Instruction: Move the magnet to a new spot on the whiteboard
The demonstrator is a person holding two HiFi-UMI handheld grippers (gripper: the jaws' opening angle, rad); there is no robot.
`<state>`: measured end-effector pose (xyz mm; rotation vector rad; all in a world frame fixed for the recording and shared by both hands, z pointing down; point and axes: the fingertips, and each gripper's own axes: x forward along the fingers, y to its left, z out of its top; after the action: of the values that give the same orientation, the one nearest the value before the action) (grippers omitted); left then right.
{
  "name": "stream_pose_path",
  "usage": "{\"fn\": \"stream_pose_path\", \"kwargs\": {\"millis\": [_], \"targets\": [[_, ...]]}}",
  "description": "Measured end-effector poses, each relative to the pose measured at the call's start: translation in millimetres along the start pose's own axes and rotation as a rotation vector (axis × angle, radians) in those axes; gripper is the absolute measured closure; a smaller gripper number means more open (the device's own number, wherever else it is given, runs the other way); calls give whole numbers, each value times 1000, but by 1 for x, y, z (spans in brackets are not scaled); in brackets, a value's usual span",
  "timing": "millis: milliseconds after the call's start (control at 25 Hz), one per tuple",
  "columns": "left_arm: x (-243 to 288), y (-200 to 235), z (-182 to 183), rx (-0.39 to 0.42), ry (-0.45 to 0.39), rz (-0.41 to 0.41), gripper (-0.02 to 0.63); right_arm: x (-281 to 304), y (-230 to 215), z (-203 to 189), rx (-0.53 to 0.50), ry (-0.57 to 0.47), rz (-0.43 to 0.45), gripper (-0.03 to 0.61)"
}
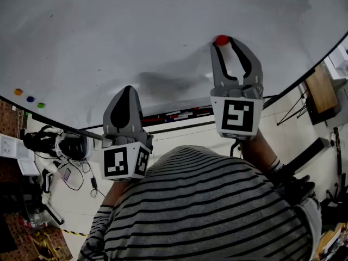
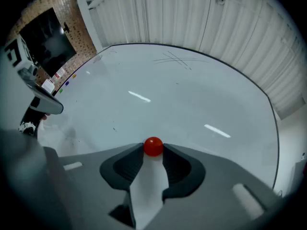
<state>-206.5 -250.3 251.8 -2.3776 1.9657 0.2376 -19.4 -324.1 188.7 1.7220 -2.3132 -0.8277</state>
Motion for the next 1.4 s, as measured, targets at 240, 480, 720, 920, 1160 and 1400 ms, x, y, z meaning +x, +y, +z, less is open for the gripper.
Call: {"fn": "stream_pose_path", "kwargs": {"millis": [240, 480, 720, 920, 1160, 1400], "targets": [[-6, -4, 1, 1, -2, -2, 598, -3, 0, 0, 35, 5, 10, 454], [-28, -17, 5, 17, -8, 8, 598, -38, 1, 13, 30, -30, 22, 454], [-58, -51, 10, 33, -26, 12, 598, -91, -11, 7, 48, -25, 36, 454], [-93, -89, 4, 56, -19, 27, 598, -144, -20, -7, 74, 1, 64, 454], [-132, -123, -6, 53, 7, 57, 598, -186, -27, -18, 114, 15, 100, 454], [-154, -134, -6, 63, 4, 72, 598, -208, -25, -13, 128, -2, 115, 454]]}}
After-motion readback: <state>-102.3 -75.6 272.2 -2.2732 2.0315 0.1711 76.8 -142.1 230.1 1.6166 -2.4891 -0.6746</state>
